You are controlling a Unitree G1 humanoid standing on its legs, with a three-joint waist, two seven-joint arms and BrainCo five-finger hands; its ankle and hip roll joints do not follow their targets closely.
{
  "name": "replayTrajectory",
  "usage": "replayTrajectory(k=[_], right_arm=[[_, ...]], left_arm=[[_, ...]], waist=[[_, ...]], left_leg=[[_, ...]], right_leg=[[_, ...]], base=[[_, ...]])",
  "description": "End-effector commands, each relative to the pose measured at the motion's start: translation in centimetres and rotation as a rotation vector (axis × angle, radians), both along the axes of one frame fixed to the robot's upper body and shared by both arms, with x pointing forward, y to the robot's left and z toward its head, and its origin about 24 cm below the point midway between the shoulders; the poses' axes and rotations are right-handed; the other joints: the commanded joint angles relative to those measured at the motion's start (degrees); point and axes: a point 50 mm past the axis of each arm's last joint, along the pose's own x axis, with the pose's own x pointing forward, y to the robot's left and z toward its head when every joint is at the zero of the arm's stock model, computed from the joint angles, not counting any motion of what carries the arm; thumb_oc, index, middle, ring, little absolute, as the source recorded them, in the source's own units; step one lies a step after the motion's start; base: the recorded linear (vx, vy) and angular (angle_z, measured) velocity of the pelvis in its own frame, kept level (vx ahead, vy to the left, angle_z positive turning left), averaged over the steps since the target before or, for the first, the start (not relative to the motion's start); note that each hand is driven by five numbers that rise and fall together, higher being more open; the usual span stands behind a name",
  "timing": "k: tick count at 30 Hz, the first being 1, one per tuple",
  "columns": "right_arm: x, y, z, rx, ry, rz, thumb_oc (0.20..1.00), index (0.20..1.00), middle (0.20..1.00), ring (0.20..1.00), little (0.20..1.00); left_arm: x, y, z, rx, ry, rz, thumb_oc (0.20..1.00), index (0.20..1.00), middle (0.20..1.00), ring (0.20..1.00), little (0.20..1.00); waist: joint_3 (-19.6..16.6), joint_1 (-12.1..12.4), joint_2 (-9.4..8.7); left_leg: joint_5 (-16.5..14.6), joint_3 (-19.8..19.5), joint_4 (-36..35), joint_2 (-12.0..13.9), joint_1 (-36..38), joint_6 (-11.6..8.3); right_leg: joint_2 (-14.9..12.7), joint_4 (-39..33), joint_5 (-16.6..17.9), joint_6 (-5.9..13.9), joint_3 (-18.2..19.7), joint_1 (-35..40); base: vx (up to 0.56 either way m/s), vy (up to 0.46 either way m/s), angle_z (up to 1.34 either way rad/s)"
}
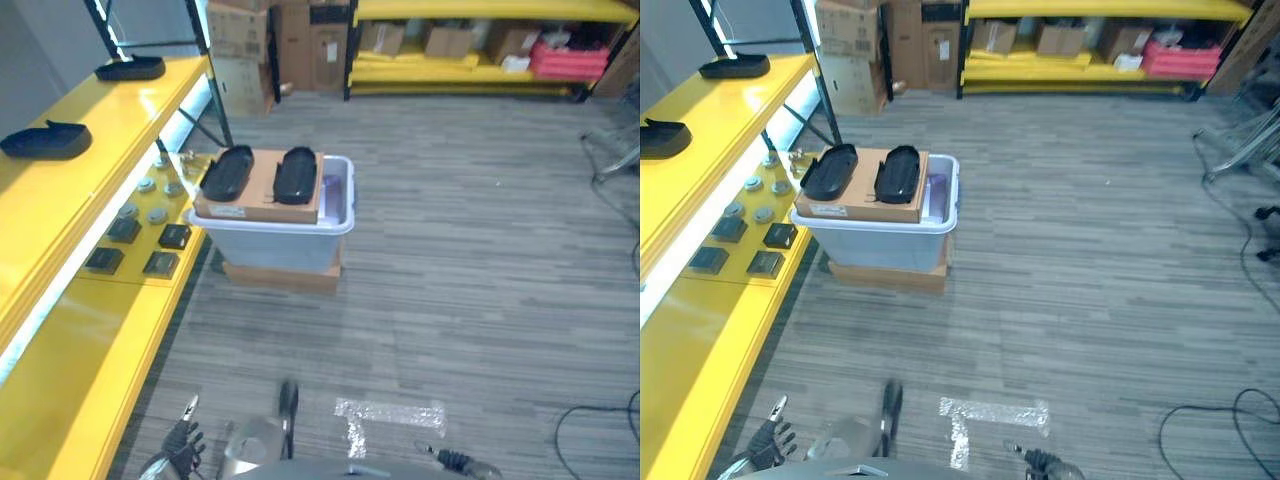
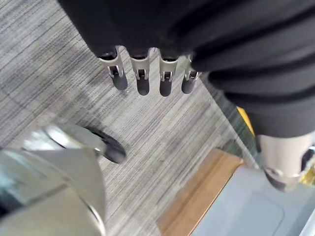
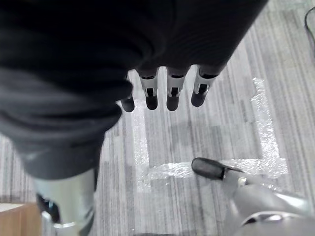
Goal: Move parts from the plastic box to the shelf.
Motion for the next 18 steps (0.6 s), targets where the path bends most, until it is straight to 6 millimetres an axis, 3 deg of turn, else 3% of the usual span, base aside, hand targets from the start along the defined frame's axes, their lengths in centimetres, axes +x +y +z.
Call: replayTrajectory(k=[1, 2, 3, 4, 5, 6, 7, 8, 11, 13, 15, 16, 17, 18], right_arm=[[2.6, -0.8, 1.3, -0.042, -0.092, 0.103, 1.000, 1.000, 1.000, 1.000, 1.000], [3.3, -0.5, 1.4, -0.031, -0.091, 0.108, 1.000, 1.000, 1.000, 1.000, 1.000], [3.4, -0.4, 1.4, -0.028, -0.092, 0.107, 1.000, 1.000, 1.000, 1.000, 1.000], [3.6, 0.2, 1.2, -0.013, -0.087, 0.103, 1.000, 1.000, 1.000, 1.000, 1.000], [3.6, 0.3, 1.1, -0.011, -0.087, 0.104, 1.000, 1.000, 1.000, 1.000, 1.000], [3.7, 0.7, 1.0, -0.002, -0.086, 0.106, 1.000, 1.000, 1.000, 1.000, 1.000], [3.8, 1.3, 0.8, 0.015, -0.095, 0.109, 1.000, 1.000, 1.000, 1.000, 1.000], [3.8, 1.5, 0.8, 0.021, -0.103, 0.104, 1.000, 1.000, 1.000, 1.000, 1.000], [4.1, 1.7, 0.8, 0.023, -0.122, 0.080, 1.000, 1.000, 1.000, 1.000, 1.000], [3.9, 1.9, 0.8, 0.031, -0.146, 0.054, 1.000, 1.000, 1.000, 1.000, 1.000], [3.9, 1.8, 0.8, 0.030, -0.155, 0.034, 1.000, 1.000, 1.000, 1.000, 1.000], [3.7, 1.4, 0.9, 0.029, -0.163, 0.015, 1.000, 1.000, 1.000, 1.000, 1.000], [3.6, 1.4, 0.9, 0.029, -0.163, 0.012, 1.000, 1.000, 1.000, 1.000, 1.000], [3.3, 0.9, 0.9, 0.029, -0.161, -0.003, 1.000, 1.000, 1.000, 1.000, 1.000]], left_arm=[[-0.5, 1.8, 0.4, 0.063, -0.009, 0.053, 1.000, 1.000, 1.000, 1.000, 1.000], [-1.4, 2.0, 0.2, 0.080, 0.009, 0.045, 1.000, 1.000, 1.000, 1.000, 1.000], [-1.5, 2.0, 0.2, 0.082, 0.010, 0.044, 1.000, 1.000, 1.000, 1.000, 1.000], [-2.1, 2.1, 0.1, 0.088, 0.020, 0.030, 1.000, 1.000, 1.000, 1.000, 1.000], [-2.1, 2.1, 0.1, 0.088, 0.020, 0.026, 1.000, 1.000, 1.000, 1.000, 1.000], [-2.3, 2.2, 0.1, 0.097, 0.023, 0.003, 1.000, 1.000, 1.000, 1.000, 1.000], [-2.0, 2.1, 0.2, 0.106, 0.018, -0.055, 1.000, 1.000, 1.000, 1.000, 1.000], [-1.9, 2.0, 0.2, 0.107, 0.016, -0.080, 1.000, 1.000, 1.000, 1.000, 1.000], [-1.4, 1.6, 0.2, 0.112, 0.008, -0.115, 1.000, 1.000, 1.000, 1.000, 1.000], [-0.3, 1.7, 0.5, 0.102, -0.016, -0.141, 1.000, 1.000, 1.000, 1.000, 1.000], [0.1, 1.7, 0.6, 0.099, -0.020, -0.161, 1.000, 1.000, 1.000, 1.000, 1.000], [0.5, 1.4, 0.6, 0.100, -0.020, -0.183, 1.000, 1.000, 1.000, 1.000, 1.000], [0.5, 1.4, 0.6, 0.099, -0.020, -0.184, 1.000, 1.000, 1.000, 1.000, 1.000], [0.6, 0.9, 0.4, 0.090, -0.010, -0.187, 1.000, 1.000, 1.000, 1.000, 1.000]], waist=[[0.0, 3.6, -0.52], [-0.9, 4.8, -0.23], [-1.1, 5.0, -0.27], [-2.6, 6.2, -0.83], [-2.7, 6.4, -0.93], [-3.5, 6.9, -1.54], [-4.5, 7.1, -2.25], [-4.9, 6.9, -2.27], [-5.2, 5.4, -1.38], [-4.1, 4.2, -1.69], [-4.0, 4.1, -1.97], [-3.8, 3.8, -2.34], [-3.9, 3.8, -2.37], [-4.2, 3.4, -2.49]], left_leg=[[4.9, 0.4, 1.3, -1.1, 1.8, 0.93], [3.7, -0.3, 2.8, -2.3, 2.6, 3.00], [3.4, -0.5, 3.1, -2.5, 2.6, 3.22], [0.9, -1.0, 4.5, -4.8, 3.8, 5.12], [0.6, -1.0, 4.6, -5.1, 3.9, 5.34], [-1.1, -0.8, 4.6, -7.1, 5.4, 7.07], [-3.2, -0.8, 3.2, -10.3, 8.9, 9.89], [-3.7, -1.1, 2.3, -11.4, 10.3, 10.98], [-5.0, -1.5, 0.9, -11.6, 13.2, 12.25], [-6.2, -1.9, 1.0, -10.8, 14.8, 11.40], [-6.3, -2.6, 1.3, -10.4, 14.7, 10.72], [-6.6, -3.8, 1.2, -10.1, 15.5, 10.07], [-6.7, -3.9, 1.2, -9.9, 15.5, 9.95], [-7.3, -4.6, 1.4, -9.3, 15.9, 9.61]], right_leg=[[1.0, 4.9, 7.3, 5.98, -2.8, -6.1], [1.7, 8.4, 4.2, 4.82, -2.6, -5.5], [1.8, 8.9, 3.7, 4.70, -2.4, -5.3], [2.1, 11.2, 0.3, 4.23, -2.0, -2.8], [2.1, 11.4, 0.0, 4.22, -2.0, -2.5], [1.6, 14.1, 0.7, 4.93, -2.6, -1.8], [0.9, 20.9, 4.1, 6.94, -3.4, -2.3], [0.5, 25.7, 6.3, 8.09, -3.3, -4.2], [0.3, 33.6, 9.8, 9.72, -1.8, -11.2], [-0.4, 28.9, 7.4, 9.21, -1.7, -14.0], [-0.4, 24.1, 7.2, 9.07, -1.7, -14.2], [-0.8, 17.4, 7.2, 8.75, -1.1, -13.9], [-0.9, 16.2, 7.3, 8.66, -0.9, -13.8], [-1.9, 10.7, 7.8, 8.30, 0.5, -13.1]], base=[[0.53, 0.244, -0.58], [0.52, 0.240, -0.75], [0.72, 0.299, -0.55], [0.45, 0.157, -0.65], [0.54, 0.207, -0.71], [0.45, 0.248, -0.41], [0.52, 0.333, -0.05], [0.43, 0.305, 0.15], [0.27, 0.206, 0.55], [0.28, 0.010, 0.38], [0.21, -0.094, 0.51], [0.16, -0.101, 0.86], [0.30, -0.162, 0.62], [0.27, -0.128, 0.23]])
